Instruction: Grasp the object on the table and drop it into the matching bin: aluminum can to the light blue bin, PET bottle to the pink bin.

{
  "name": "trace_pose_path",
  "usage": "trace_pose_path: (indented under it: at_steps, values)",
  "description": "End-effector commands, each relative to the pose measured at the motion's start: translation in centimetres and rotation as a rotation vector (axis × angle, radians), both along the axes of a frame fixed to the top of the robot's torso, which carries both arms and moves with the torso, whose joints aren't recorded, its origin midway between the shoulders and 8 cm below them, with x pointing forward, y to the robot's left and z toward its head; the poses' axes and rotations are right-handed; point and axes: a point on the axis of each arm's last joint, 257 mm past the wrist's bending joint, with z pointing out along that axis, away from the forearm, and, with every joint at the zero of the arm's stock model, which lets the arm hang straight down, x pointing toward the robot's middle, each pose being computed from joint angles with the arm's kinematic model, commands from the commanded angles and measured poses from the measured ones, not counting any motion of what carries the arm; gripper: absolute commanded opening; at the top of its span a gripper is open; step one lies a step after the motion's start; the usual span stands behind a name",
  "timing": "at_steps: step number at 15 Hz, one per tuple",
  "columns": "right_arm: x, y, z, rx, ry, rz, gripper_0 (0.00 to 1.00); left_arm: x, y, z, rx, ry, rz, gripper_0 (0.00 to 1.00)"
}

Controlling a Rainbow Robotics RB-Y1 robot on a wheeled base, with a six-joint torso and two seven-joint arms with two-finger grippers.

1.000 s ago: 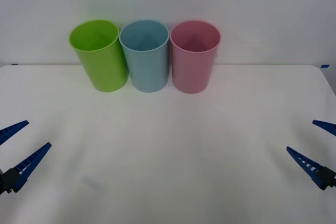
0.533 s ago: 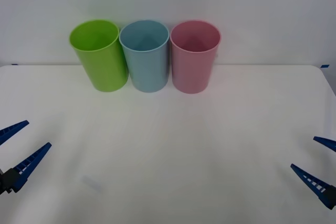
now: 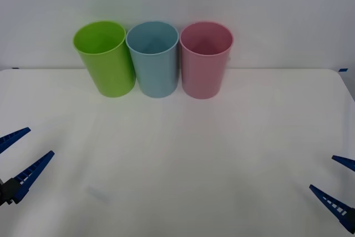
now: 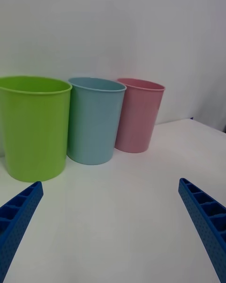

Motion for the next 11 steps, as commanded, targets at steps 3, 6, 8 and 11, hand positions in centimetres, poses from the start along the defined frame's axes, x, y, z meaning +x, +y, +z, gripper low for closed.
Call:
trace_pose_path:
  at_steps: [3,6,8,11]
  values:
    - [-1.0,0.3,-0.8,0.006,0.014,0.001,1.00,0.0,0.0,0.0,0.000,0.000,0.000,1.00]
    - [-1.5,0.6,-0.9,0.011,0.015,0.015,1.00,0.0,0.0,0.0,0.000,0.000,0.000,1.00]
    - [-1.8,0.9,-1.0,0.015,0.015,0.022,1.00,0.0,0.0,0.0,0.000,0.000,0.000,1.00]
    - [-1.8,0.9,-1.0,0.015,0.015,0.022,1.00,0.0,0.0,0.0,0.000,0.000,0.000,1.00]
